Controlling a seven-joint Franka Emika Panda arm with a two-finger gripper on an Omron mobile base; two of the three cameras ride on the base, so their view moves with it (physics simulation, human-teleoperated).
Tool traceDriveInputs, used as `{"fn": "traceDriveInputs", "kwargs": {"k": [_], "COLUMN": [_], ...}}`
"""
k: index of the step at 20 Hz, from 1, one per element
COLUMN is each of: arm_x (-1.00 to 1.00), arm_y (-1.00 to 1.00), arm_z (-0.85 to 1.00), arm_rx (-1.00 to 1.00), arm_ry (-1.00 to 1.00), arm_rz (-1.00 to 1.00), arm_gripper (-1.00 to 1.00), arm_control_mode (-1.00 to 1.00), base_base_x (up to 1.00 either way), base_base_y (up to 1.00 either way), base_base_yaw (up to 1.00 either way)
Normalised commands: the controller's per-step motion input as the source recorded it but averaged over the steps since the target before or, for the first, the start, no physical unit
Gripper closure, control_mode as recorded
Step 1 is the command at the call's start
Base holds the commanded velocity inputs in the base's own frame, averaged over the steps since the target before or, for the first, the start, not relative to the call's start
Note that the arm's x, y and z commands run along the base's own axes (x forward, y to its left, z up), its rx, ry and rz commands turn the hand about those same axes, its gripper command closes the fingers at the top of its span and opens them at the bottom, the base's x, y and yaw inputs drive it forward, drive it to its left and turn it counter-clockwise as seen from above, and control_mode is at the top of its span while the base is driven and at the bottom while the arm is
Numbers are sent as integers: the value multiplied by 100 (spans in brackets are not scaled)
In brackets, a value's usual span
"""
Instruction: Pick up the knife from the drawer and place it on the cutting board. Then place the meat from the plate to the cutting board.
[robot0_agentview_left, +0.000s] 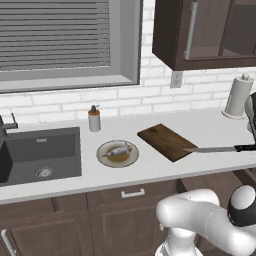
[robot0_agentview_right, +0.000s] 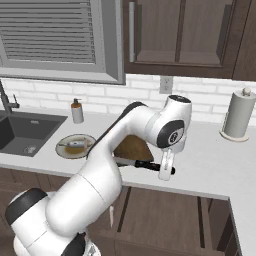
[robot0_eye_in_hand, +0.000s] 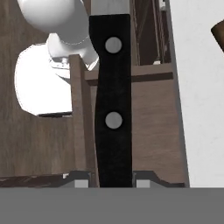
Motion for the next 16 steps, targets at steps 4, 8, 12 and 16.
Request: {"fn": "traceDriveInputs", "kwargs": {"k": [4,8,12,16], "arm_x": [65,63,7,32], "arm_y": [32,13,-2,0], "arm_z": [0,-3,-17,-12], "arm_rx": [0,0,0,0], "arm_ry": [-2,-3,-3,-3], "arm_rz": [0,0,1,0], "arm_gripper": [100,100,100,100], "arm_control_mode": [-100,-100,-100,-100], "base_base_x": [0,0,0,0], "base_base_y": [0,0,0,0], "base_base_yaw": [0,0,0,0]}}
